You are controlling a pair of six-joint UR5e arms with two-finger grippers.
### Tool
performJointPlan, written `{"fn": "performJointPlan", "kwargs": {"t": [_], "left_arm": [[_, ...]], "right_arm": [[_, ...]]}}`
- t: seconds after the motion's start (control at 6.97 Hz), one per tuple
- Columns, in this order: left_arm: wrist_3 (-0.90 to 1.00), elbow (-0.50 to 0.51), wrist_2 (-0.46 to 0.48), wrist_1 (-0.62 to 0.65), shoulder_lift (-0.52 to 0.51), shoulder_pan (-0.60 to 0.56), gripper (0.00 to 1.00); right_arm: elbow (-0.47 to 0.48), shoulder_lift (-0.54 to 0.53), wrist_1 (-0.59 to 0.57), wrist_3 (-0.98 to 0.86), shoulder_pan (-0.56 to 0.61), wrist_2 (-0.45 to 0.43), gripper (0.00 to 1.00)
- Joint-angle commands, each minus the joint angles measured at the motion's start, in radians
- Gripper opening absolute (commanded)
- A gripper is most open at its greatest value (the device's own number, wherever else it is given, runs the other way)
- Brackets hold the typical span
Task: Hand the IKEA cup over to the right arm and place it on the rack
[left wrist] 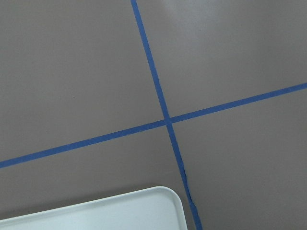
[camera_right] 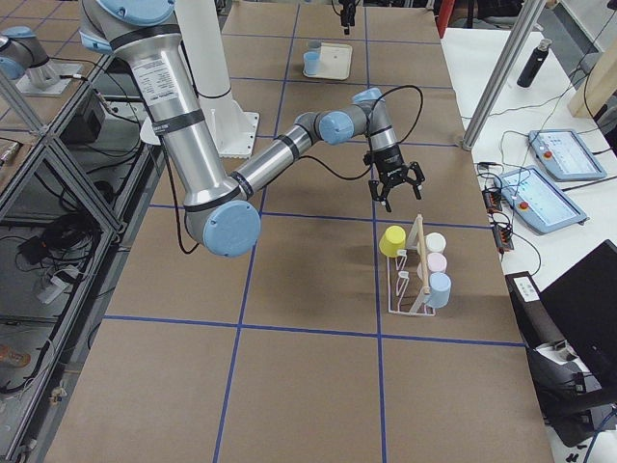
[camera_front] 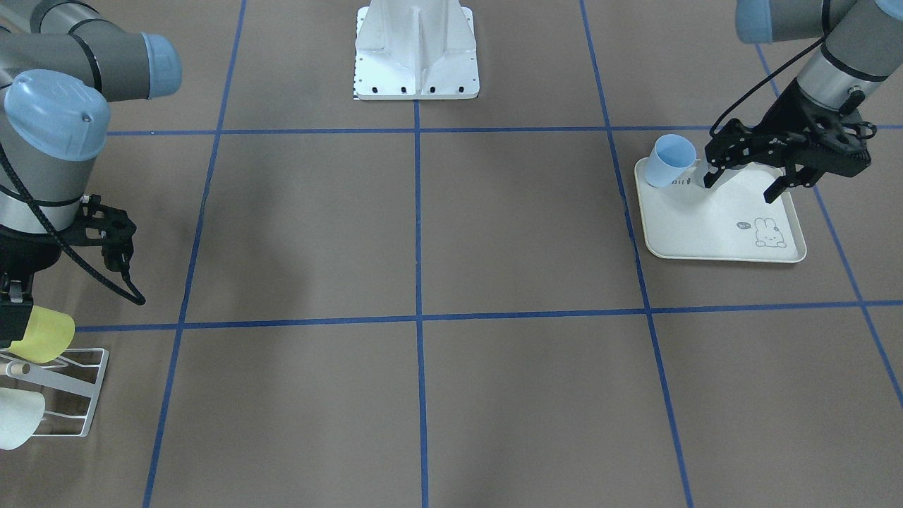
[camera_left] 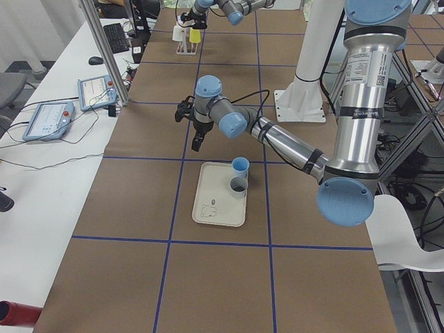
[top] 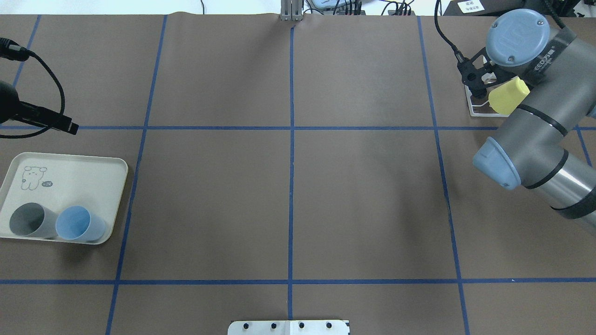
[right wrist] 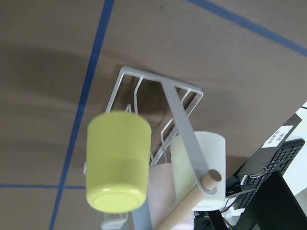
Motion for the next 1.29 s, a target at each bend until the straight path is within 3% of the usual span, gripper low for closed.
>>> {"fn": "performJointPlan", "kwargs": {"t": [0.0,0.29,0.57,0.72,1.15], "left_arm": [[0.006,-0.002,0.035,-0.015,0.043,0.001,1.0],[0.001,0.0,0.053,-0.137,0.146,0.01,1.0],[-0.003,0.005,0.053,-0.262,0.235,0.016,1.0],[0.004,0.006,0.053,-0.268,0.273,0.025,1.0],[0.001,0.009,0.101,-0.316,0.369,0.115,1.0]], "right_arm": [[0.077,-0.01,0.075,0.364,-0.015,0.201,0.99],[0.079,-0.012,0.283,0.817,-0.03,0.393,0.99],[0.079,-0.001,0.561,1.307,-0.127,0.394,0.99],[0.088,0.005,0.604,1.407,-0.174,0.409,0.99],[0.099,0.074,0.461,1.415,-0.19,0.459,0.99]]}}
